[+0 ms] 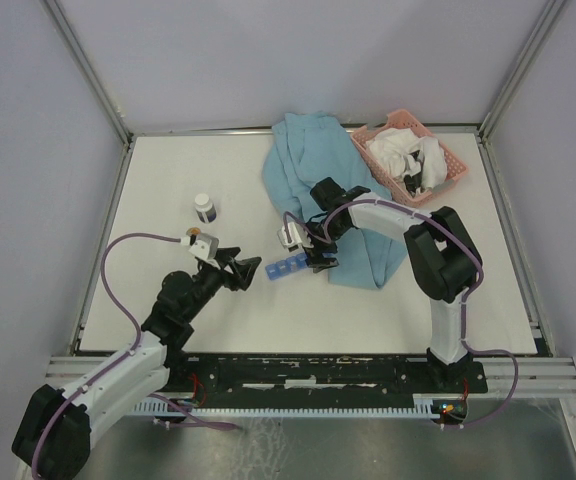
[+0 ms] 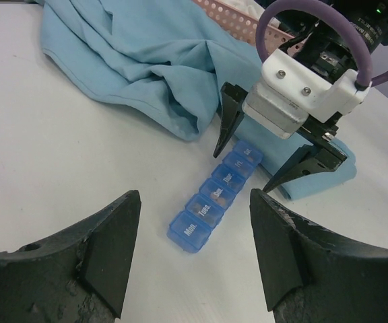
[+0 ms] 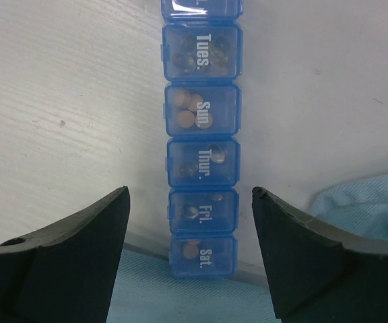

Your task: Sort the pills into containers

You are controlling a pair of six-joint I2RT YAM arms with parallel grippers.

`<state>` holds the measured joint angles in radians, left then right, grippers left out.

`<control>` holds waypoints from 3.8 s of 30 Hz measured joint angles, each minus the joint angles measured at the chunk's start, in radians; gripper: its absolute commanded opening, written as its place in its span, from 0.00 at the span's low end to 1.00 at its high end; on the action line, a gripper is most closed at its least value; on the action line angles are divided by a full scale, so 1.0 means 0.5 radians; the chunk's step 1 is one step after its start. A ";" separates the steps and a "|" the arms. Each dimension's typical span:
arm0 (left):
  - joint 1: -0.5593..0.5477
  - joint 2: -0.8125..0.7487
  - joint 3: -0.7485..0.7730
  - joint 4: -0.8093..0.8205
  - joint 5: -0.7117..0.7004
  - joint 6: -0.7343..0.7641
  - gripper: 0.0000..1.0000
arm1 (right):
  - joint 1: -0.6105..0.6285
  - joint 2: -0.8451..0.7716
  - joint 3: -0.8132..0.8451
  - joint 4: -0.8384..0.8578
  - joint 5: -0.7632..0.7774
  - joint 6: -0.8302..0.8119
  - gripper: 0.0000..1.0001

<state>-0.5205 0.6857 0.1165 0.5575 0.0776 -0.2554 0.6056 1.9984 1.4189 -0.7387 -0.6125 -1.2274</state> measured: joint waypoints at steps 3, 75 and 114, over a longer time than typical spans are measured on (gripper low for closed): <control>-0.030 -0.008 -0.008 0.004 -0.003 0.037 0.71 | 0.002 0.011 0.000 0.000 0.031 -0.002 0.78; -0.302 0.708 0.046 -0.086 -0.097 0.079 0.79 | 0.020 0.052 -0.024 0.036 -0.037 0.058 0.72; -0.861 0.842 -0.144 0.398 -0.169 0.849 0.75 | -0.009 0.066 0.011 -0.549 -0.047 -0.732 0.56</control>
<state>-0.9508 1.1069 0.0444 0.7567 -0.0067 0.1692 0.6010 2.0312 1.4246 -1.0130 -0.6361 -1.5936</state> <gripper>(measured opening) 0.762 0.550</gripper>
